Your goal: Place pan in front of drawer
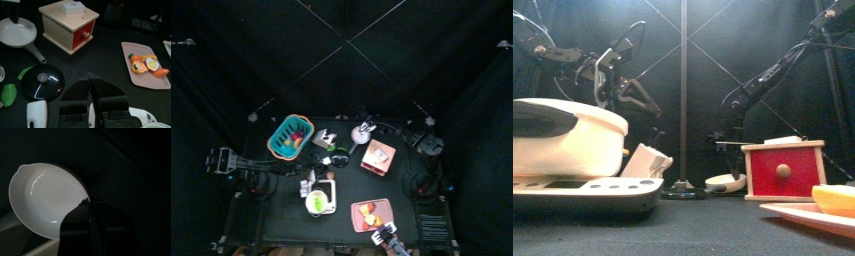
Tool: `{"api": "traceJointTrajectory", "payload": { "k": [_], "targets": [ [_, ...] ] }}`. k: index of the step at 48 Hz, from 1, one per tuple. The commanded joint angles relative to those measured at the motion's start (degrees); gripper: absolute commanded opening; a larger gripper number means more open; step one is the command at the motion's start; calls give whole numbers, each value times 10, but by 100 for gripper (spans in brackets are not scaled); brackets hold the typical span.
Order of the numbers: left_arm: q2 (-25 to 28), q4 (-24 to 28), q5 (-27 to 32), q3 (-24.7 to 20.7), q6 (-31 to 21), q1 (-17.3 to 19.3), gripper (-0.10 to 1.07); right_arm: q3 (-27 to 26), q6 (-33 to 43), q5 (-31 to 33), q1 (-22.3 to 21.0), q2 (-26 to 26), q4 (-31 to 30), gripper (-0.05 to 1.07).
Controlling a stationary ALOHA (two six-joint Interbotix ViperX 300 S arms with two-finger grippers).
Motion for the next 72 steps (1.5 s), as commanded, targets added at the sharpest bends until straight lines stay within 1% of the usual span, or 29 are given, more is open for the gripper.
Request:
{"api": "traceJointTrajectory", "payload": {
  "k": [1, 12, 21, 28, 36, 39, 41, 45, 50, 55, 56, 57, 62, 65, 68, 72],
  "targets": [
    [-4, 0, -5, -6, 0, 2, 39, -9, 1, 7, 6, -40, 6, 42],
    [-4, 0, -5, -5, 0, 2, 38, -25, 2, 32, 33, -84, 10, 42],
    [-4, 0, -5, -1, 0, 2, 38, -29, 4, 47, 65, -127, 34, 42],
    [-10, 0, -5, 4, 0, 2, 38, -16, 12, 58, 106, -157, 66, 42],
    [-18, 0, -5, 10, -2, 2, 38, 11, 35, 39, 167, -196, 86, 42],
    [-20, 0, -5, 11, -2, 2, 38, 31, 49, 22, 194, -216, 91, 42],
    [-22, 0, -5, 12, -2, 2, 38, 40, 58, 12, 205, -226, 93, 42],
    [-28, -2, -5, 18, -3, 1, 39, 78, 96, -19, 235, -255, 100, 42],
    [-35, -4, -5, 22, -2, 2, 38, 140, 159, -67, 272, -295, 98, 42],
    [-40, -6, -6, 25, -2, 2, 38, 209, 237, -114, 295, -337, 96, 42],
    [-40, -6, -6, 25, -2, 2, 38, 215, 245, -118, 297, -341, 95, 42],
    [-41, -7, -6, 25, -2, 2, 38, 235, 265, -131, 301, -353, 92, 42],
    [-41, -7, -6, 25, -2, 2, 38, 300, 345, -190, 324, -398, 71, 42],
    [-41, -7, -6, 25, -1, 3, 38, 332, 391, -221, 338, -418, 57, 42],
    [-41, -6, -6, 25, -1, 3, 39, 358, 439, -247, 353, -435, 40, 42],
    [-41, -6, -6, 26, -1, 3, 38, 381, 510, -262, 377, -448, 5, 42]
  ]
}}
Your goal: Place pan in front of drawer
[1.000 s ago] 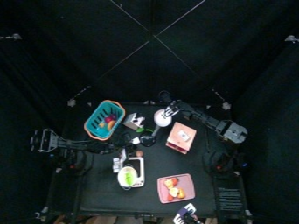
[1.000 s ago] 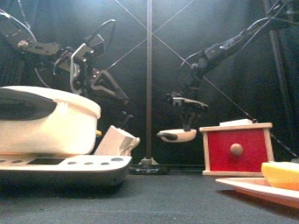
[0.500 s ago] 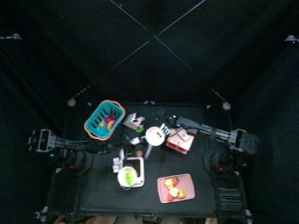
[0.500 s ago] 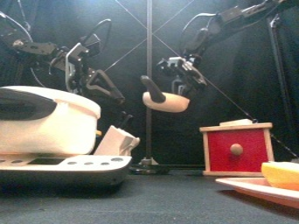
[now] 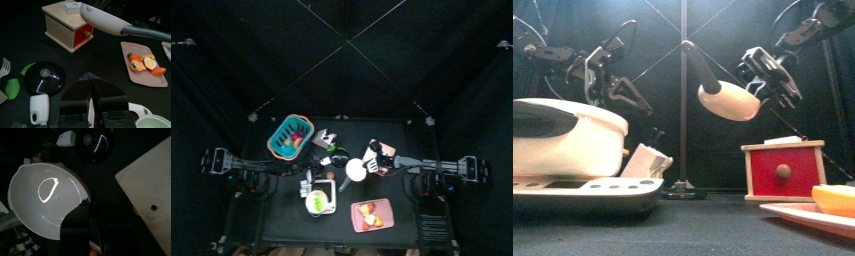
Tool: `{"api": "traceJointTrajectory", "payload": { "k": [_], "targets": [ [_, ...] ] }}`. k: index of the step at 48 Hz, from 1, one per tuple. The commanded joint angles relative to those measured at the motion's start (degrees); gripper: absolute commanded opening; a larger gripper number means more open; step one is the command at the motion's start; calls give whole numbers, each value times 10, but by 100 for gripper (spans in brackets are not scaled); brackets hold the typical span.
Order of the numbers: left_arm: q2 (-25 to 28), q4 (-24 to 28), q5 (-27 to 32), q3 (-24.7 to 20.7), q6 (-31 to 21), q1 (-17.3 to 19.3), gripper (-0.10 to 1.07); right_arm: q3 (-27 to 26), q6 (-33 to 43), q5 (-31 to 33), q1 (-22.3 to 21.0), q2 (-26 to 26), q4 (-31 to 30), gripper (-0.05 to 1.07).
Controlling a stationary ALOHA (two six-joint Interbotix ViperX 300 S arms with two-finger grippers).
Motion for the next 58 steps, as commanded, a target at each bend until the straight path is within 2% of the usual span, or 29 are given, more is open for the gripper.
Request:
{"api": "traceJointTrajectory", "payload": {
  "k": [1, 7, 15, 29, 37, 58],
  "targets": [
    [-4, -1, -5, -6, 0, 1, 38, 18, 70, -23, 30, -26, -40, 42],
    [-4, -1, -5, -5, 0, 1, 38, 18, 162, -1, 69, -18, -111, 43],
    [-3, -1, -5, -5, 0, 1, 38, 5, 278, 71, 124, 5, -198, 43],
    [-2, -1, -5, -4, -1, 1, 38, -13, 443, 169, 196, 47, -279, 44],
    [-2, -1, -5, -4, 0, 2, 38, -13, 478, 183, 217, 75, -272, 44],
    [1, 0, -5, -5, 0, 1, 38, -46, 476, 185, 210, 165, -258, 44]
  ]
}}
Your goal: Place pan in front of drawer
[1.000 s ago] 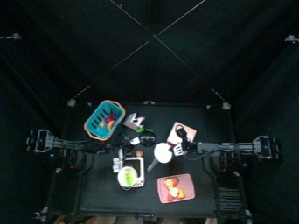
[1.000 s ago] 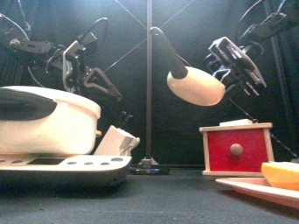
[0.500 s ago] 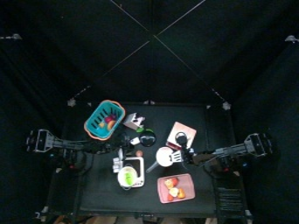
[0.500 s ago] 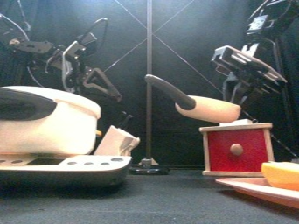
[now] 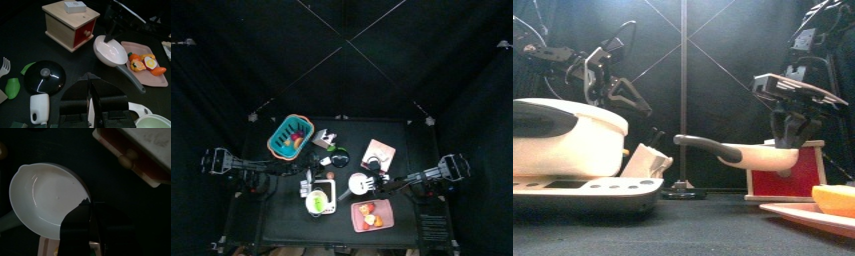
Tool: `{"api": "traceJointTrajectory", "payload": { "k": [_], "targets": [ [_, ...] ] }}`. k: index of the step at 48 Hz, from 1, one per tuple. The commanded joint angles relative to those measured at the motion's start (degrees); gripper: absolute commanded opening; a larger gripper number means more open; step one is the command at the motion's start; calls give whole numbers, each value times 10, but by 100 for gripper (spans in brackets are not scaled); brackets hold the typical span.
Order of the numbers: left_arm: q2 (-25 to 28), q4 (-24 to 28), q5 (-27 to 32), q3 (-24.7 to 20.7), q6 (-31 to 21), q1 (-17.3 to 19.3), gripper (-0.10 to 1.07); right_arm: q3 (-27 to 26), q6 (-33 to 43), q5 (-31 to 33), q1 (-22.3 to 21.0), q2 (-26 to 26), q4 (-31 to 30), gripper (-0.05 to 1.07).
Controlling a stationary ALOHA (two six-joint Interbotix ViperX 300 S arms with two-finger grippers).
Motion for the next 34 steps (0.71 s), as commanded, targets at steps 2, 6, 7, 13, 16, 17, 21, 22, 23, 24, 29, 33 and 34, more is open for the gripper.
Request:
{"api": "traceJointTrajectory", "payload": {
  "k": [2, 6, 7, 13, 16, 17, 21, 22, 23, 24, 29, 33, 34],
  "targets": [
    [-1, 0, -5, -6, 1, 2, 38, -20, -2, -1, -6, 6, -3, 44],
    [-1, 1, -5, -5, 1, 2, 39, -24, -4, -1, -8, 20, 1, 44],
    [-1, 0, -5, -6, 1, 1, 39, -23, -4, -1, -8, 22, 1, 44],
    [0, 1, -5, -5, 1, 1, 38, -20, -4, -1, -14, 33, 4, 47],
    [-1, 1, -5, -5, 1, 2, 38, -21, -4, -2, -16, 40, 0, 50],
    [-1, 0, -5, -5, 1, 1, 38, -21, -4, -3, -16, 42, 0, 51],
    [-1, 1, -5, -5, 1, 1, 38, -24, -5, -7, -16, 50, 0, 56],
    [-1, 0, -5, -5, 1, 1, 38, -24, -5, -9, -17, 51, 0, 57],
    [-1, 1, -5, -5, 1, 1, 38, -24, -5, -10, -17, 54, 0, 58],
    [-1, 1, -5, -5, 1, 2, 38, -24, -5, -12, -18, 55, 0, 59],
    [-1, 0, -5, -5, 1, 1, 39, -25, -4, -13, -18, 61, -2, 64],
    [0, 1, -5, -5, 1, 2, 38, -29, -5, -13, -18, 63, -9, 68],
    [0, 1, -5, -5, 1, 2, 38, -30, -6, -14, -18, 62, -10, 69]
  ]
}}
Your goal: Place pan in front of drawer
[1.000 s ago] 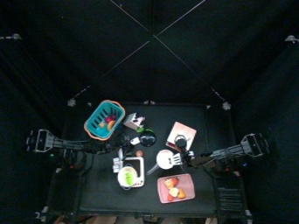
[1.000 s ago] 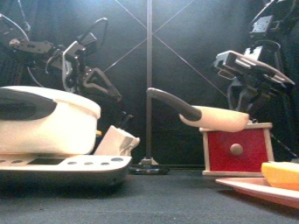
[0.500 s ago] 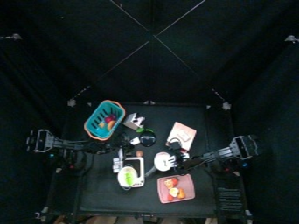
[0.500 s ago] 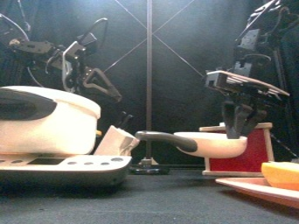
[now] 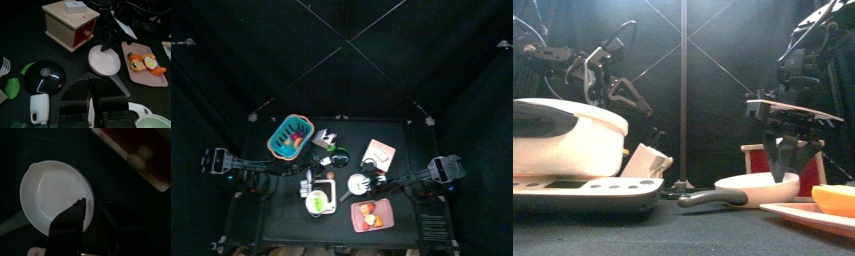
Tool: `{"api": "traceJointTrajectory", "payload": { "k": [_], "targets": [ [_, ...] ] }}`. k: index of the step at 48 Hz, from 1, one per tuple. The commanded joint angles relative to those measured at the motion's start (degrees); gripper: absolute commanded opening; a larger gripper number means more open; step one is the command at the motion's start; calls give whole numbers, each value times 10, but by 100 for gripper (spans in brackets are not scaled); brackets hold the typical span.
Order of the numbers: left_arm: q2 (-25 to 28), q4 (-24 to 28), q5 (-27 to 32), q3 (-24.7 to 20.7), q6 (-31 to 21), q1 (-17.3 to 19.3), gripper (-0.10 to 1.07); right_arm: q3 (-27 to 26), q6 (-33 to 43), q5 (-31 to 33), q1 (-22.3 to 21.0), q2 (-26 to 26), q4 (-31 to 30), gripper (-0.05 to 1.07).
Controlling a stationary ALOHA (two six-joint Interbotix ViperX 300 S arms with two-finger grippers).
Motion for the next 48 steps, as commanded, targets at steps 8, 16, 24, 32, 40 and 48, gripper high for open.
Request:
{"api": "traceJointTrajectory", "payload": {
  "k": [8, 16, 24, 32, 40, 48],
  "targets": [
    [-1, 1, -5, -5, 1, 1, 38, -20, 1, 5, -2, -11, -27, 77],
    [-1, 0, -5, -4, 1, 2, 38, -27, 0, 6, -2, -11, -38, 85],
    [-1, 0, -5, -5, 1, 2, 38, -34, -1, 5, -2, -11, -51, 86],
    [-1, 1, -5, -4, 1, 2, 39, -36, -1, 5, -2, -11, -59, 86],
    [0, 1, -5, -5, 1, 2, 38, -36, -4, 4, -3, -11, -69, 86],
    [-6, 0, 0, 0, 2, 10, 39, -33, -4, 3, -3, -20, -127, 86]
  ]
}}
